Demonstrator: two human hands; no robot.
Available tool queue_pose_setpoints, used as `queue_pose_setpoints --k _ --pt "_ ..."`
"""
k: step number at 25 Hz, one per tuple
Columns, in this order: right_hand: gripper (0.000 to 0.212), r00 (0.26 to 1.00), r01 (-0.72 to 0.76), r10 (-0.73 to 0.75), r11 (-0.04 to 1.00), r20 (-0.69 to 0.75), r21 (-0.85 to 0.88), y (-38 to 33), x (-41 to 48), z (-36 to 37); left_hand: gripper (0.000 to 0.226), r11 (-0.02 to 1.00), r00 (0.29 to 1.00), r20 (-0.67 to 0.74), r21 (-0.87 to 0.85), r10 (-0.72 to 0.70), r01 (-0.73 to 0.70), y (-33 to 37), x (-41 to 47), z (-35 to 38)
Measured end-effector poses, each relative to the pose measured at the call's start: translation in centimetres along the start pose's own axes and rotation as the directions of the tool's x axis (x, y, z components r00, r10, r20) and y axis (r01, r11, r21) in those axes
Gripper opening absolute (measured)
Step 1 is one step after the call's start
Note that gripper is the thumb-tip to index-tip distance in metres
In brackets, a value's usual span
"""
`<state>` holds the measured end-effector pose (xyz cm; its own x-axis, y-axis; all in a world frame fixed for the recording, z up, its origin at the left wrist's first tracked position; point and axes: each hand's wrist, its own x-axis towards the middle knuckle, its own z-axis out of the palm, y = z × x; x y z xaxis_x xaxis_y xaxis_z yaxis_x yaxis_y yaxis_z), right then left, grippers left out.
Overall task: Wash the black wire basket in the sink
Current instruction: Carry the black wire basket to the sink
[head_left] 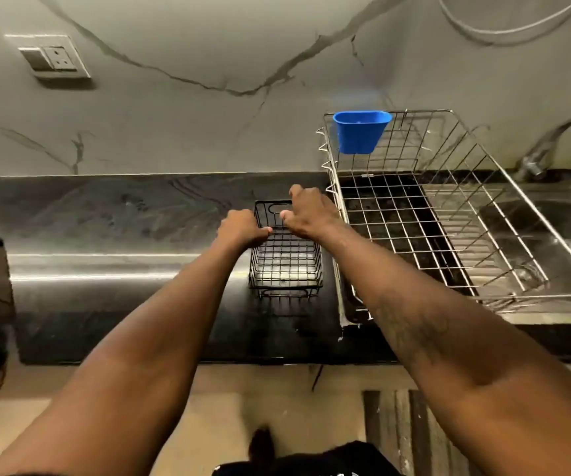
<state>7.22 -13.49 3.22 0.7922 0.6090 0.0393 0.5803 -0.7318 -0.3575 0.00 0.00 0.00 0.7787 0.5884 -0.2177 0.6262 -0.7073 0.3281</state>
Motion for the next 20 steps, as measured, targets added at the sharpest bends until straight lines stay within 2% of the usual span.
queue_pose_setpoints --k 2,6,10,12,15,18,19,20 --pt "0.031 0.998 -0.054 0.055 0.997 0.023 -0.059 -0.7 0.4 0.4 0.043 0.998 0.997 0.067 0.054 0.035 -0.038 -0.6 0.1 0.0" --pt "0.034 0.977 -0.203 0.206 0.978 0.061 -0.052 -0.9 0.2 3.0 0.016 0.998 0.987 0.156 -0.063 0.036 -0.026 -1.8 0.7 0.4" --pt "0.056 0.918 -0.376 0.385 0.922 0.095 -0.097 1.0 -0.2 6.0 0.009 0.992 0.978 0.208 -0.128 0.031 -0.004 -2.7 1.7 0.0" --pt "0.059 0.897 -0.414 0.423 0.906 0.131 -0.093 1.6 -0.3 6.7 0.019 0.984 0.966 0.256 -0.175 0.025 0.020 -3.3 2.3 0.3" --pt "0.040 0.878 -0.437 0.442 0.897 0.185 -0.071 1.7 -0.7 7.3 0.027 0.969 0.944 0.329 -0.228 -0.013 0.093 -3.5 2.2 -0.2" --pt "0.011 0.880 -0.443 0.440 0.896 0.178 -0.021 1.5 -0.5 7.4 0.026 0.971 0.932 0.359 -0.198 -0.053 0.131 -3.3 2.0 -1.1" --pt "0.005 0.884 -0.444 0.435 0.896 0.175 0.019 1.3 -0.4 7.2 0.024 0.970 0.933 0.353 -0.198 -0.066 0.143 -3.5 1.9 -1.6" --pt "0.009 0.889 -0.440 0.425 0.896 0.173 0.060 1.0 -0.3 6.8 0.020 0.966 0.931 0.361 -0.214 -0.060 0.145 -3.6 1.7 -2.3"
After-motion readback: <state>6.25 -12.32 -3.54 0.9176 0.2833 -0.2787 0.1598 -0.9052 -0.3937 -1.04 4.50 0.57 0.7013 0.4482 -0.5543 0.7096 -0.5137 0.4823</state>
